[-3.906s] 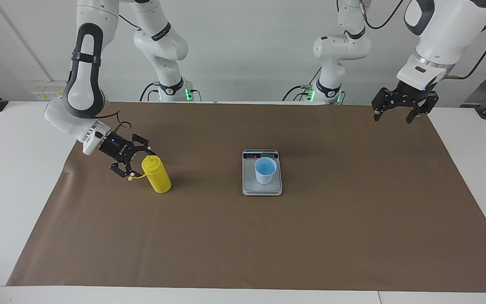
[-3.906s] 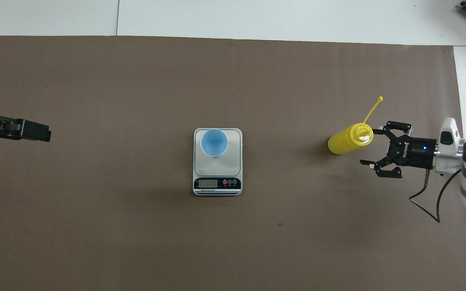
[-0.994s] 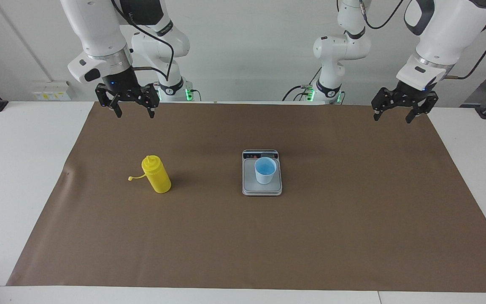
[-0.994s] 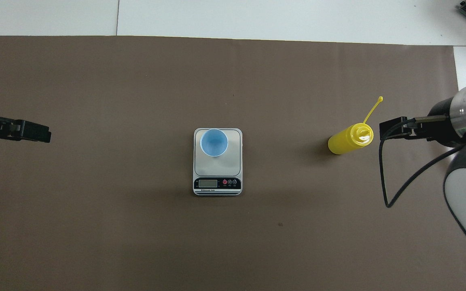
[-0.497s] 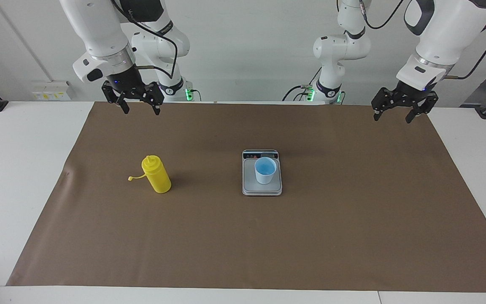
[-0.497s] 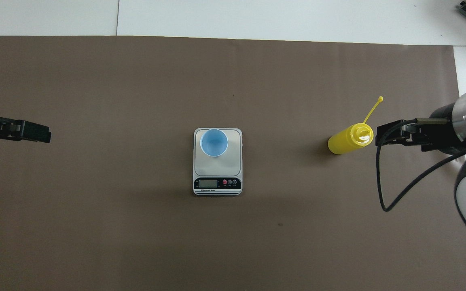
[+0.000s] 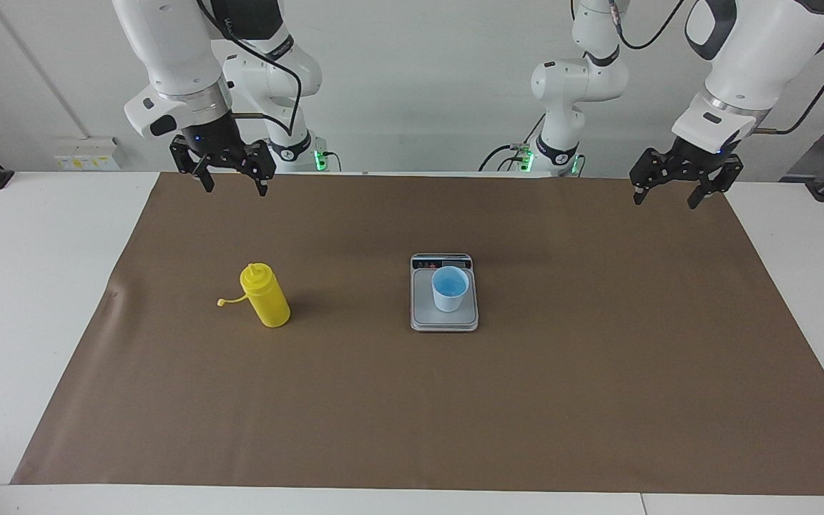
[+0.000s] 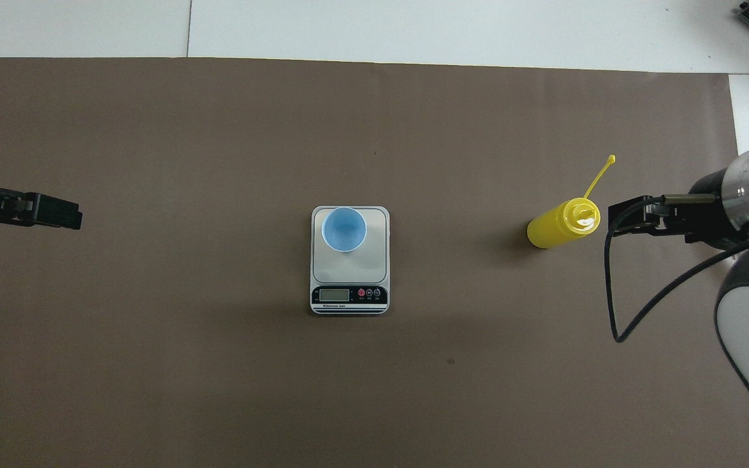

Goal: Pour seasoning into cup on scale with both arms

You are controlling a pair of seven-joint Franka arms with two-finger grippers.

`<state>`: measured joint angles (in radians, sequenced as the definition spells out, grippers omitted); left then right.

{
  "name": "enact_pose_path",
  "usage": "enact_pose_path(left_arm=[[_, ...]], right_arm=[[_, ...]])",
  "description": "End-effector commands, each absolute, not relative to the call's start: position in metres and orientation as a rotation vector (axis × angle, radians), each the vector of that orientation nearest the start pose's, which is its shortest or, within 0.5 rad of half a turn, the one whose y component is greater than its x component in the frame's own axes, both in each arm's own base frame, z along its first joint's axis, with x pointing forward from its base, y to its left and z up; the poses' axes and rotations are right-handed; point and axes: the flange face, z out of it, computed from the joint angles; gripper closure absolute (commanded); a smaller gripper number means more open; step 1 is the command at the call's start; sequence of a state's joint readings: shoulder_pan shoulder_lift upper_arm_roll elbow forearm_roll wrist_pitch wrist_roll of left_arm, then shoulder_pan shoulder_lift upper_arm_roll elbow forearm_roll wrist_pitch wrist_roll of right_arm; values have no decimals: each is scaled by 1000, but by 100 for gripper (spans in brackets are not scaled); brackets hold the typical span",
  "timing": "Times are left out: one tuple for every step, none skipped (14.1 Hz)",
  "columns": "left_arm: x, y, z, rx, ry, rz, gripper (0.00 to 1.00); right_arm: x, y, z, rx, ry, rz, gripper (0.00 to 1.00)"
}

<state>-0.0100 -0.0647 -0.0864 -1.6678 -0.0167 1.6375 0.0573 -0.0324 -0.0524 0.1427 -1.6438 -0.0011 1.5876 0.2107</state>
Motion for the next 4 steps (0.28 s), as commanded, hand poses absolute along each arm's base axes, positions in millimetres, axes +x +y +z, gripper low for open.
enact_pose_path(left_arm=[[533,-52,621,-3125,240,-60,0],[533,-53,621,-3124,242,-60,0],[533,-53,621,-3124,242,-60,0],[533,-53,621,-3124,242,-60,0]], right_arm=[[529,59,620,-3168,155,-21,0],[529,59,620,-3166,158,-21,0],[530,58,619,-3166,160,-18,0],[529,58,619,-3167,160,-11,0]])
